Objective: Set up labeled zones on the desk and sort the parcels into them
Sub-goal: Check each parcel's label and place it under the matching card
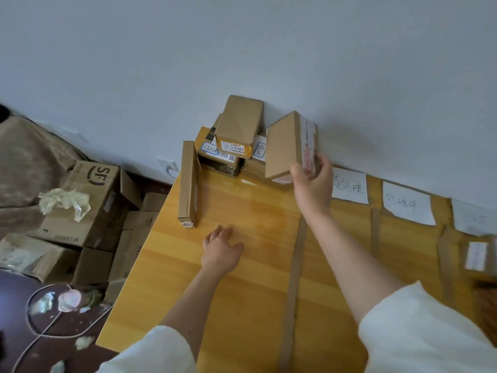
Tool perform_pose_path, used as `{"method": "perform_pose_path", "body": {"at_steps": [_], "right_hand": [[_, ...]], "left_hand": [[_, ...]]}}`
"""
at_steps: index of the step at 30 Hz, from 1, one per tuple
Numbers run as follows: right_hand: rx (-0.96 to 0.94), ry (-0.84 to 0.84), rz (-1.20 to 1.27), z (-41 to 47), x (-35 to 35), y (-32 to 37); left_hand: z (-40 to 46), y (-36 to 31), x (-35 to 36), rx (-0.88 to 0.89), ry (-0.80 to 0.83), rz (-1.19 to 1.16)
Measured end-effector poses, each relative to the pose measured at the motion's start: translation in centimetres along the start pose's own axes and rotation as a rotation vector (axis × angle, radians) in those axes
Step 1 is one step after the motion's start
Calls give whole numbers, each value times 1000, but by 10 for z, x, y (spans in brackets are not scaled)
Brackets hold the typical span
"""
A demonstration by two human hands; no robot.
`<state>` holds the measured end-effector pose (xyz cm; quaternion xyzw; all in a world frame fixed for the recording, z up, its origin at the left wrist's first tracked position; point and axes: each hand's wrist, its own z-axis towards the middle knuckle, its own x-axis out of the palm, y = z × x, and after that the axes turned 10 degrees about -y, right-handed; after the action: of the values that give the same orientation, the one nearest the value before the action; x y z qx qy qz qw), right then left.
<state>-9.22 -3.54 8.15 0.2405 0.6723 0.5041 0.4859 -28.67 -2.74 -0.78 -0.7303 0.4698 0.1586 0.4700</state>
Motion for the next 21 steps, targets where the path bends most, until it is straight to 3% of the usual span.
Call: {"method": "perform_pose_path", "body": {"at_steps": [7, 17, 21], "right_hand": [[312, 159, 216, -44, -54, -18], [350, 280, 172, -74, -122, -39], [400, 323, 370, -82, -142, -40]], "left_hand": [[-9, -6, -6, -90, 49, -177], [-60, -54, -10, 24, 5, -582], [-81, -69, -6, 28, 70, -720]]}}
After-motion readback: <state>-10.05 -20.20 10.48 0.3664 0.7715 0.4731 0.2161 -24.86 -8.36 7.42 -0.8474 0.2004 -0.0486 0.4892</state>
